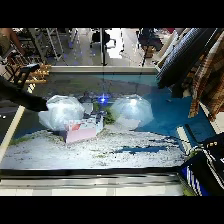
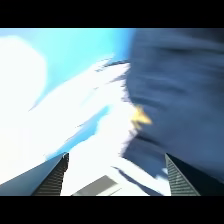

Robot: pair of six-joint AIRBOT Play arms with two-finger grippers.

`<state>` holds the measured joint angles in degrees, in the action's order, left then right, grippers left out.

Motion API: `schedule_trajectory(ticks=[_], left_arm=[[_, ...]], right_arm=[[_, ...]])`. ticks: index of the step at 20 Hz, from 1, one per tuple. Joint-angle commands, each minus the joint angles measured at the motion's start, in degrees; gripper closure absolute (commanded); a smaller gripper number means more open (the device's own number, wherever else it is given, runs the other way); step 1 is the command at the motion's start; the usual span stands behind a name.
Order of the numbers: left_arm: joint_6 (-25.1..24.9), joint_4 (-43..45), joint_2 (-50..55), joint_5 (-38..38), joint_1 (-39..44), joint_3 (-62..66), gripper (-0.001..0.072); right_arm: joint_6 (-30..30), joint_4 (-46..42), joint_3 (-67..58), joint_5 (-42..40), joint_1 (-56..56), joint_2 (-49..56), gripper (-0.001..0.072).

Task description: Fold the clothes and pants, and hang the long-sleeved shirts on hangers.

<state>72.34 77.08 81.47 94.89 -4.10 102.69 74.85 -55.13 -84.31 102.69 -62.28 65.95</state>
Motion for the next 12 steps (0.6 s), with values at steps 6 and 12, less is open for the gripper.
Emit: schedule_trajectory(ticks=[6,12], left_arm=[[18.95,31.71,-0.87,-2.51,-0.42,0.02,0.0701],[18.95,31.76,-0.87,-2.51,-0.42,0.02,0.0701]], right_arm=[[-1.07,-10.64,12.11,-36.26,51.6,0.85,0.0529],[-1.42,-13.18,11.93,-80.54,61.88,1.18,0.0699]])
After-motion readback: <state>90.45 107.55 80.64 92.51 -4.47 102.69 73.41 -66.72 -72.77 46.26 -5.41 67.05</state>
